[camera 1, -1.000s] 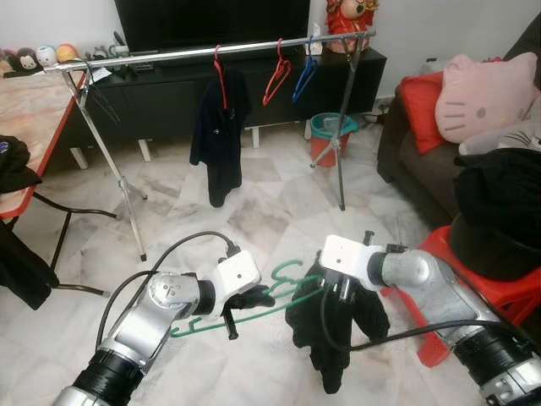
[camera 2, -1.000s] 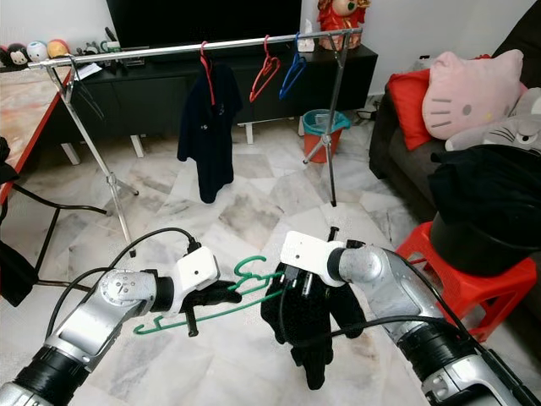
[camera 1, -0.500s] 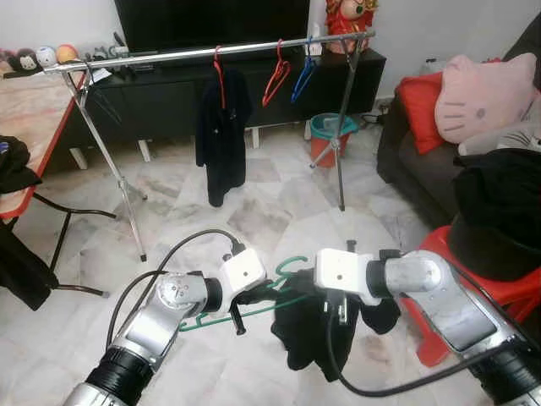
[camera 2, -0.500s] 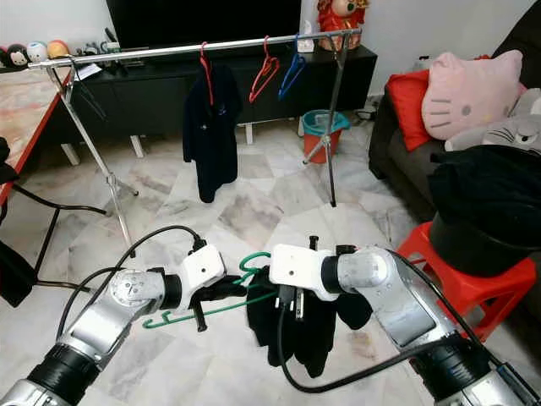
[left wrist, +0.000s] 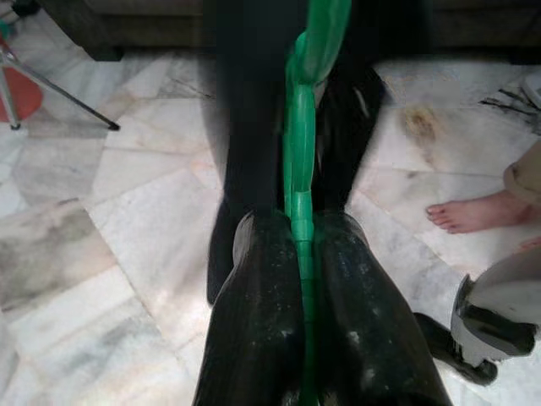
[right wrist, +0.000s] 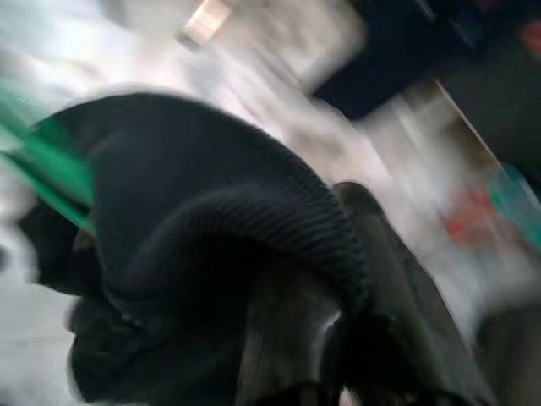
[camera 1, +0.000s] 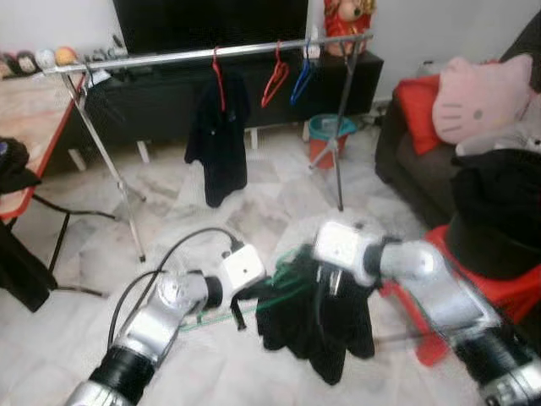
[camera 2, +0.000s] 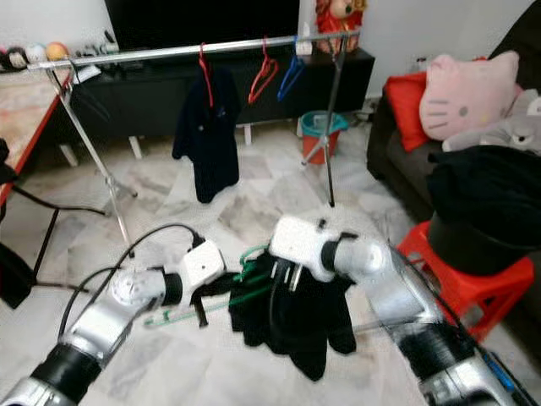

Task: Hang hanger

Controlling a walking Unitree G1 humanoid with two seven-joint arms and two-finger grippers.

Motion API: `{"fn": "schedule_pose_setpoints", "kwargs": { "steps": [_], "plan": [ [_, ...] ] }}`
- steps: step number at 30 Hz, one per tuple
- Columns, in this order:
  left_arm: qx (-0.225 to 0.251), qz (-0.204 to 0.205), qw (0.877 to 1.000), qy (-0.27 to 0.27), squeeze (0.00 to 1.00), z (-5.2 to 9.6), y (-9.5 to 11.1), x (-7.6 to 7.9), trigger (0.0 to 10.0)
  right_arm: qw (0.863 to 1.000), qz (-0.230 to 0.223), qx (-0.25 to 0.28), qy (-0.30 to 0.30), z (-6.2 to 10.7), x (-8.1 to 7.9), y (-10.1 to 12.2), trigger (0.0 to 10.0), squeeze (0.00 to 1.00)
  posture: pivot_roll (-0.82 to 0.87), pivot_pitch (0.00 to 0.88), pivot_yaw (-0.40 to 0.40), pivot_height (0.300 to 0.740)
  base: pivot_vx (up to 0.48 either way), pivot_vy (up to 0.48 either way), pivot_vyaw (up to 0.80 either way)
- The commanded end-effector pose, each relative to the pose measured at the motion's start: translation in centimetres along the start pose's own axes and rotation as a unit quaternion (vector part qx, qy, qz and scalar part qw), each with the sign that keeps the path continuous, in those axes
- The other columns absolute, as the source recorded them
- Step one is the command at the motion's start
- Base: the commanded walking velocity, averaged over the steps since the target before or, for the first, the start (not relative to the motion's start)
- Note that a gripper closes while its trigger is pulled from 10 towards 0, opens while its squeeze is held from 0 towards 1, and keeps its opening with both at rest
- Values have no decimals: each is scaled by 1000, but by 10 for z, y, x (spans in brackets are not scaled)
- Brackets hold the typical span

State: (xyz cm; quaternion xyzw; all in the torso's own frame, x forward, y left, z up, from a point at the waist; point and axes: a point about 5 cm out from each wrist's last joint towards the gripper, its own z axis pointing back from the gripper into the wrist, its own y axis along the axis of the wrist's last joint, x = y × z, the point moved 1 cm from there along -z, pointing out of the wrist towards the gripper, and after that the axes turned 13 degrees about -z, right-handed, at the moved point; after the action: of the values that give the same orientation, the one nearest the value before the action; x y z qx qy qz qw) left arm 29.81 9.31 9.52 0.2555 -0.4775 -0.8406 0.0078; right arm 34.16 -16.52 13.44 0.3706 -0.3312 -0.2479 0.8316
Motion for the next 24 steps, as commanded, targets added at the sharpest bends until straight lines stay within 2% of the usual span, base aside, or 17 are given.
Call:
{"fn": "schedule_pose_setpoints", "kwargs": {
  "steps": [1, 7, 10, 16, 18, 24],
  "plan": [
    [13, -11, 1000, 7, 0, 4, 5, -5, 10000, 998, -20, -23, -48, -1, 10, -9, 10000, 0, 88, 0, -2, 740, 0, 0, 0],
    [2, -17, 1000, 8, 0, 6, 1, -5, 10000, 993, -46, -69, -79, -5, 13, -31, 10000, 0, 89, 0, -2, 740, 0, 0, 0],
    [1, -18, 1000, 4, 0, 7, 0, -4, 10000, 993, -28, -104, -58, -11, 2, -48, 10000, 0, 90, 0, -1, 740, 0, 0, 0],
    [2, -16, 1000, -1, 0, 7, 0, -3, 10000, 996, -17, -85, -19, -16, -11, -44, 10000, 0, 90, 0, 0, 740, 0, 0, 0],
    [1, -17, 1000, 1, 0, 6, 0, -3, 10000, 998, -8, -58, 27, -18, -21, -34, 10000, 0, 88, 0, 1, 740, 0, 0, 0],
    [5, -16, 1000, 0, 0, 4, 2, -3, 10000, 996, 6, -36, 77, -17, -31, -24, 10000, 0, 90, 0, -1, 740, 0, 0, 0]
  ]
}}
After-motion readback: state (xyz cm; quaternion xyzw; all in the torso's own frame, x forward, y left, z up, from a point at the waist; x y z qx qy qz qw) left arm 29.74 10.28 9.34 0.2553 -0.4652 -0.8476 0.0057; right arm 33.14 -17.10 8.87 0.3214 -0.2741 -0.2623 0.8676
